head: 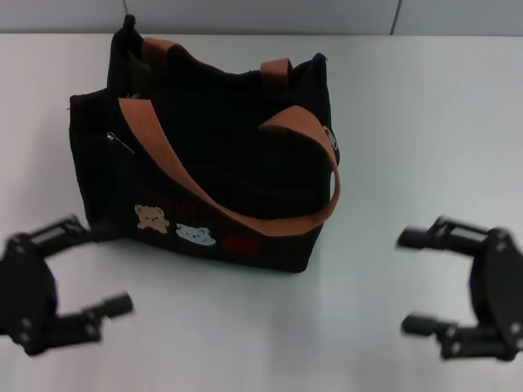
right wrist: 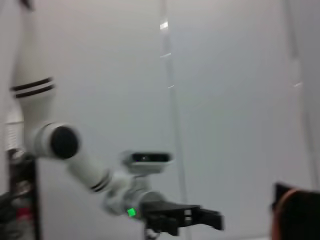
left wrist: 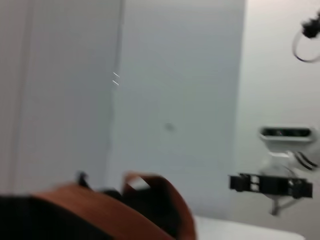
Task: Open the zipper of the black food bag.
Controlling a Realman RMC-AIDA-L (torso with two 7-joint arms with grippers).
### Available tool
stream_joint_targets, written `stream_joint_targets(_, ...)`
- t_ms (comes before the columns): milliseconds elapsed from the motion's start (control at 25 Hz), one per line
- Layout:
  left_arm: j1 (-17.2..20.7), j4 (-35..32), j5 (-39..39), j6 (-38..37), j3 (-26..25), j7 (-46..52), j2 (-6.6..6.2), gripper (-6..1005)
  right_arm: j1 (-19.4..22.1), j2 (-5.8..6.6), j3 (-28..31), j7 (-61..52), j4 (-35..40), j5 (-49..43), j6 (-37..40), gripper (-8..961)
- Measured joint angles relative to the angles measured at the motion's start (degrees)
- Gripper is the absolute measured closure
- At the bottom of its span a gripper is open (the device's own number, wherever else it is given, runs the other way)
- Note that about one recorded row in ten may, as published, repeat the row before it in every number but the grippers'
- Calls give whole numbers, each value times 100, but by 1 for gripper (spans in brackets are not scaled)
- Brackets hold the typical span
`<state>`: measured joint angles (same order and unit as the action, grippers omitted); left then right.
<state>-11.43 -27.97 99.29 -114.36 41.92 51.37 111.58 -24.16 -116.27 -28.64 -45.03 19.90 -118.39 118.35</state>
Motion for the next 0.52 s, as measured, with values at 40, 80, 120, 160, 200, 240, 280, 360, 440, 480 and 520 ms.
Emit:
stream_joint_targets(40, -89, -7, 341, 22, -11, -8, 69, 165, -67, -49, -264, -1, 3, -3, -74, 157)
stream_joint_targets(80, -89, -7, 341, 22, -11, -8, 69, 165, -67, -49, -264, -1, 3, -3, -74, 157)
stream_joint_targets(120, -124, -8, 473, 34, -26, -10, 101, 165, -110, -117, -380, 0, 15, -5, -165, 157)
stream_joint_targets(160, -151, -8, 554, 45, -40, -11, 130, 165, -110, -117, -380, 0, 15, -5, -165, 157)
stream_joint_targets(200, -162, -8, 591, 51, -51, -12, 147, 165, -121, -141, -400, 2, 18, -5, -196, 157)
stream_joint_targets(240, -167, -10, 613, 62, -57, -11, 169, 165, -134, -173, -405, 2, 29, -7, -242, 157)
stream_joint_targets(280, -153, -10, 614, 64, -61, -4, 173, 165, -135, -179, -406, 1, 32, -7, -252, 157)
stream_joint_targets(360, -147, -5, 613, 64, -61, -4, 169, 165, -143, -186, -410, 1, 33, -8, -260, 157)
stream_joint_targets(440, -134, 14, 604, 64, -61, -4, 157, 165, -152, -194, -413, -14, 32, -9, -261, 157)
stream_joint_targets(480, -123, 7, 596, 64, -61, -8, 158, 165, -157, -197, -414, -24, 32, -9, -261, 157)
stream_joint_targets(520, -123, 7, 596, 64, -61, -8, 158, 165, -159, -200, -414, -29, 32, -9, -261, 157)
